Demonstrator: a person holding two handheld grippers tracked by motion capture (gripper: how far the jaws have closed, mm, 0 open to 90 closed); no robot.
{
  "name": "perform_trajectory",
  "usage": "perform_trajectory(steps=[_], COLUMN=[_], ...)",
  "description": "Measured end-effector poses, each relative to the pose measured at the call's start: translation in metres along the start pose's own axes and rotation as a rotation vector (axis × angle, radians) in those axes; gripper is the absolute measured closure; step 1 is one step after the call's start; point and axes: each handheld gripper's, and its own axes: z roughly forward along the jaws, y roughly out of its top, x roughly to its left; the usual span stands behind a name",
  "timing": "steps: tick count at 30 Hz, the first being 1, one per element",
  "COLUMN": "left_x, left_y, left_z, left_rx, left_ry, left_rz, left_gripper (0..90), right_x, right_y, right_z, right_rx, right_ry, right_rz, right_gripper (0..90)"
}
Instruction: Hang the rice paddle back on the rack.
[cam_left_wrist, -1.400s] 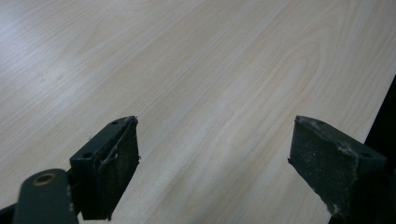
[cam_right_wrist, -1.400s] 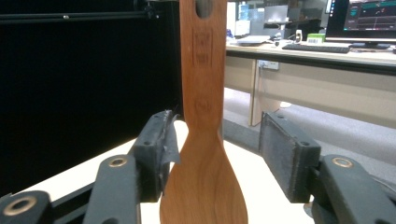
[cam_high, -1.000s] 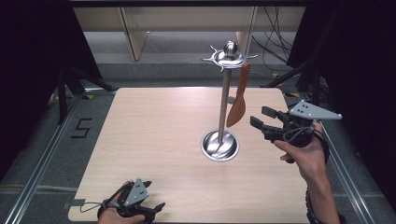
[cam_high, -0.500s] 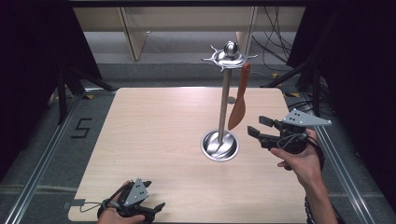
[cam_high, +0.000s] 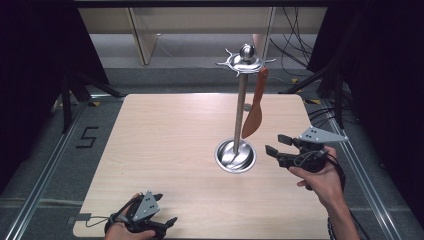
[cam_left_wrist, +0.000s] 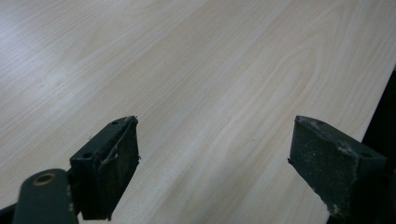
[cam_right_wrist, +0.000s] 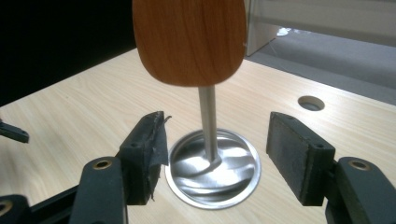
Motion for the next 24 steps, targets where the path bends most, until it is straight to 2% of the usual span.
perform_trajectory(steps=[1,2,3,4,5,6,8,9,10,11,13,14,15,16,17,18,19,21,22,23,24], left_x=[-0.001,-0.002,-0.001,-0.001,-0.001,0.000,0.002,0.002,0.001,0.001,0.001,0.000,0.001,0.000,0.000,0.001,0.001,0.001,0.000,0.000,-0.001], left_y=[0.000,0.000,0.000,-0.001,-0.001,-0.002,-0.001,-0.001,-0.002,-0.002,-0.001,-0.001,-0.001,-0.002,-0.001,-0.002,-0.002,-0.002,-0.002,-0.002,-0.002], left_z=[0.000,0.001,0.000,0.001,0.000,0.001,0.000,0.001,0.002,0.002,0.002,0.001,0.001,0.001,-0.001,-0.001,-0.001,-0.001,-0.001,-0.001,0.000], left_rx=[0.002,-0.009,0.004,-0.005,0.006,0.008,0.005,0.008,0.004,0.008,0.006,0.011,0.018,0.004,0.006,-0.001,0.004,0.008,0.016,0.020,0.007], left_ry=[0.002,-0.007,-0.016,-0.004,-0.002,-0.004,0.009,0.013,0.000,-0.002,0.009,0.007,0.000,0.031,0.026,0.018,0.015,0.028,0.008,0.003,0.007], left_rz=[0.007,0.000,-0.003,0.000,0.007,0.003,0.010,0.009,-0.005,-0.005,0.003,0.005,0.006,0.020,0.013,0.010,0.006,0.019,0.009,0.012,0.005], left_gripper=[15.0,15.0,15.0,15.0,15.0,15.0,15.0,15.0,15.0,15.0,15.0,15.0,15.0,15.0,15.0,15.0,15.0,15.1,15.1,15.2,15.2], right_x=[-0.001,0.003,0.001,0.002,0.002,0.000,0.000,-0.003,-0.004,-0.004,-0.005,-0.006,-0.005,-0.006,-0.008,-0.004,-0.003,-0.005,0.000,0.000,0.000], right_y=[-0.001,-0.003,-0.004,-0.006,-0.008,-0.009,-0.013,-0.015,-0.017,-0.020,-0.022,-0.023,-0.025,-0.025,-0.025,-0.026,-0.027,-0.029,-0.030,-0.032,-0.032], right_z=[-0.001,-0.001,-0.003,-0.003,-0.003,-0.004,-0.004,-0.003,-0.003,-0.001,-0.002,-0.002,-0.001,-0.001,-0.001,-0.002,-0.001,0.000,-0.001,0.002,0.002], right_rx=[-0.007,-0.008,0.010,0.007,0.001,0.019,0.039,0.040,0.054,0.044,0.065,0.059,0.059,0.058,0.061,0.080,0.081,0.089,0.109,0.084,0.085], right_ry=[-0.018,-0.019,-0.023,-0.030,-0.035,-0.030,-0.026,-0.030,-0.017,-0.026,-0.032,-0.037,-0.034,-0.027,-0.033,-0.030,-0.022,-0.028,-0.021,-0.020,-0.020], right_rz=[-0.023,0.010,-0.026,-0.028,-0.019,-0.039,-0.023,-0.035,-0.024,-0.004,-0.004,-0.015,-0.006,-0.013,-0.043,0.004,-0.001,-0.050,-0.002,-0.006,0.001], right_gripper=[38.5,38.5,38.5,38.4,38.4,38.4,38.3,38.3,38.2,38.2,38.2,38.2,38.1,38.1,38.1,38.1,38.0,37.9,37.9,37.8,37.8])
